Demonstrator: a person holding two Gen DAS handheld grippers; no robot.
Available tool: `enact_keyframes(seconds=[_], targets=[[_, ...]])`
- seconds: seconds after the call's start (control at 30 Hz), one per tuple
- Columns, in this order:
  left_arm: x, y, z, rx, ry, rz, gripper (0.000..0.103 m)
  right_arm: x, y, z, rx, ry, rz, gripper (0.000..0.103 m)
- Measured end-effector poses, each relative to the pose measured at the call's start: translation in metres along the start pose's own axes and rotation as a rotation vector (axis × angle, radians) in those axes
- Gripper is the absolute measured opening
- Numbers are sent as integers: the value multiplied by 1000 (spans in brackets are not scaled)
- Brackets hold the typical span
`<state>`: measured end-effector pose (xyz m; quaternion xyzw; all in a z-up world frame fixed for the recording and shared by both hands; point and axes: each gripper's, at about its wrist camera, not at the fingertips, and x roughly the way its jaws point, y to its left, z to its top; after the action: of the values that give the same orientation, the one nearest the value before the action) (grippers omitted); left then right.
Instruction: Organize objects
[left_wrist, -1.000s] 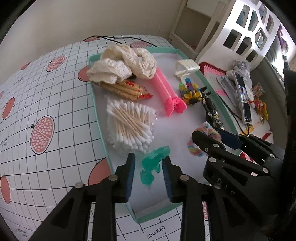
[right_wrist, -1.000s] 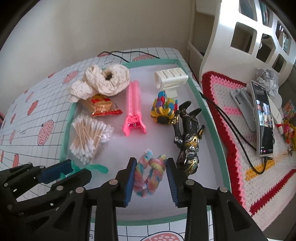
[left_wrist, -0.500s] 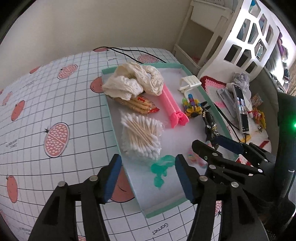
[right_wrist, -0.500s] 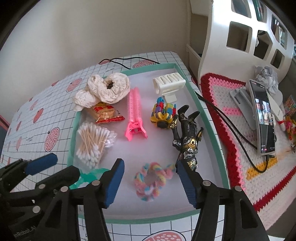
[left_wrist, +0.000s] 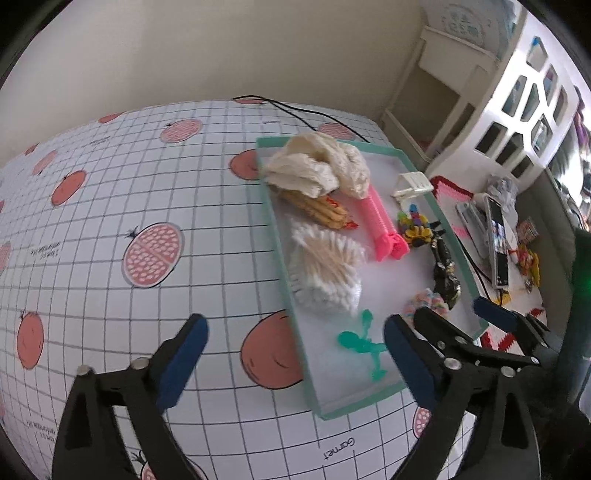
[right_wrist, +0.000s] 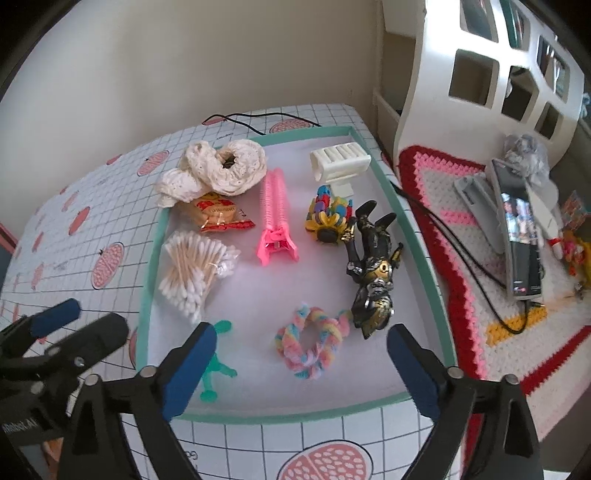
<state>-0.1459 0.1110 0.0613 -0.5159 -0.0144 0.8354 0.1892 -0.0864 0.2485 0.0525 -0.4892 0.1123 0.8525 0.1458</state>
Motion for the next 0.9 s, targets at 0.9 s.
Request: enact_keyframes(seconds=[0.9], targets=[[-46, 22, -33, -11, -73, 69, 103, -37, 32, -27, -57, -13, -22, 103]])
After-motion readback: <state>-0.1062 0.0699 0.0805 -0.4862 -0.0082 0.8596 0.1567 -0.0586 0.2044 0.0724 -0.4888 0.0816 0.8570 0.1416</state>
